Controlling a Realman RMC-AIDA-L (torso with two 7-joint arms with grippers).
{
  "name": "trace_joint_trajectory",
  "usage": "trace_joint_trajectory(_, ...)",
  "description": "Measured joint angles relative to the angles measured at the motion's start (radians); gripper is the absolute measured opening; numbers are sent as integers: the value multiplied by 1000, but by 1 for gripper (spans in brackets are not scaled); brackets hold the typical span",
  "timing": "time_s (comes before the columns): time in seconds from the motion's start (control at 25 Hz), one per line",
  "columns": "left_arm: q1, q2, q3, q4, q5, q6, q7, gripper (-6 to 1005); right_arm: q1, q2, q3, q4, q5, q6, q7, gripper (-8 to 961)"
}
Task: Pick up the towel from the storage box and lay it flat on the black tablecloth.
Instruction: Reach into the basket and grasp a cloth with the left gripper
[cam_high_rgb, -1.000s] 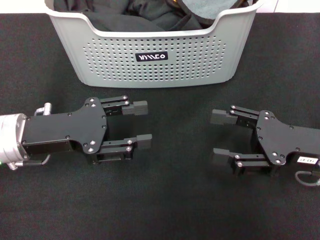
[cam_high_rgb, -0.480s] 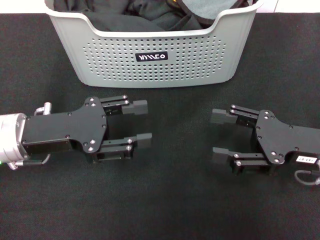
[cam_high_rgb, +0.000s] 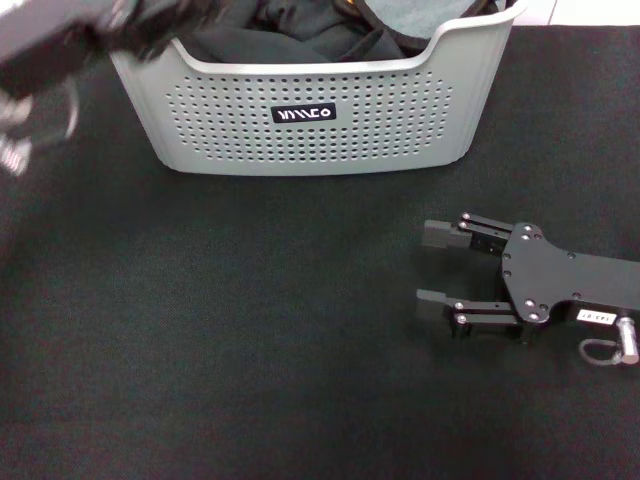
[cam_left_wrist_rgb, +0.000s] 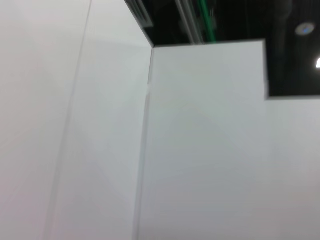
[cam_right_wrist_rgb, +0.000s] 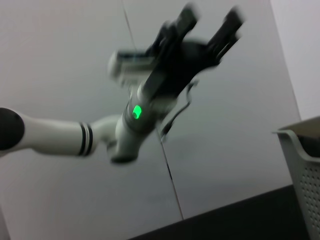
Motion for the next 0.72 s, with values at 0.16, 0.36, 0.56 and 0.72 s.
trace_joint_trajectory(0.16,-68,-4,187,159,-24,-368,-102,685,-8,0,4,19,-1,33,-7,834)
trace_joint_trajectory(0.36,-193,-2,337,204,55,-814,-141,673,-47,0,7,40,6,52,-21,835)
trace_joint_trajectory(0.56,-270,-2,437,233,253,-1080,-275,662,-98,0,9,56,46,58,-41,836)
trace_joint_trajectory(0.72,-288,-4,580,273,477,-1285,-440,653,-116,0,9,57,66,61,-43,835)
